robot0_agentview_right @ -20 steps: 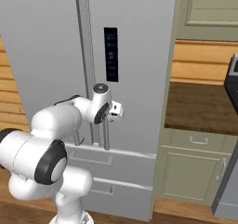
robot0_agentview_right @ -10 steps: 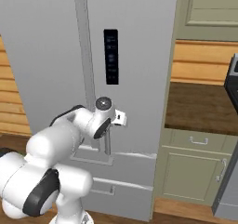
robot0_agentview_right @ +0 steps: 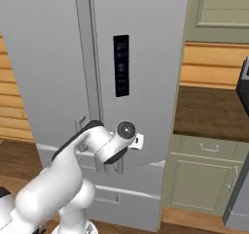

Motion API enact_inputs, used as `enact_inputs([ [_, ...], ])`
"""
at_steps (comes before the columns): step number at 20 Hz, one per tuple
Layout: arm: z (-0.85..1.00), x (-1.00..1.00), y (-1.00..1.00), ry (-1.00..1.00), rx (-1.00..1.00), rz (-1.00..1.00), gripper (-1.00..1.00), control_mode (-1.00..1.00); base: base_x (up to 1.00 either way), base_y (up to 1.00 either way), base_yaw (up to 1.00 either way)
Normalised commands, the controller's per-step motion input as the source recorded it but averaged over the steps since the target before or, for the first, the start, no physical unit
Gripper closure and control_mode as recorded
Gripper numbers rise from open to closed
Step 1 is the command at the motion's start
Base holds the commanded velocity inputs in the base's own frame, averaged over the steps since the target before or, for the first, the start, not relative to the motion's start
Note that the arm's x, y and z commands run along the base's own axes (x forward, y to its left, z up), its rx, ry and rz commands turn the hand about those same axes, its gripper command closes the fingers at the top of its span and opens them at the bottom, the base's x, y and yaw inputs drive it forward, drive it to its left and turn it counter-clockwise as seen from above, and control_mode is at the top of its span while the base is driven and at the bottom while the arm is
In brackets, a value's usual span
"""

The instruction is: Take the strawberry from the fridge and place it on top of the pancake, located on the dining counter.

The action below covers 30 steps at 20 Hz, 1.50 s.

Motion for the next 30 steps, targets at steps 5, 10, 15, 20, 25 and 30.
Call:
enact_inputs([
  [5, 0.00, -0.68, -0.97, -0.01, 0.13, 0.00, 1.00, -1.00, 0.00, 0.00, 0.00],
  [10, 0.18, -0.38, -0.76, 0.00, 0.10, 0.00, -1.00, -1.00, 0.00, 0.00, 0.00],
  [15, 0.52, -0.51, -0.74, 0.02, 0.03, 0.00, -1.00, -1.00, 0.00, 0.00, 0.00],
  [20, 0.69, -0.24, -0.66, 0.02, 0.07, 0.06, -1.00, -1.00, 0.00, 0.00, 0.00],
  [25, 0.74, -0.55, -0.34, 0.01, 0.08, 0.11, -1.00, -1.00, 0.00, 0.00, 0.00],
  [30, 0.50, -1.00, 0.41, 0.00, -0.06, 0.00, -1.00, -1.00, 0.00, 0.00, 0.00],
])
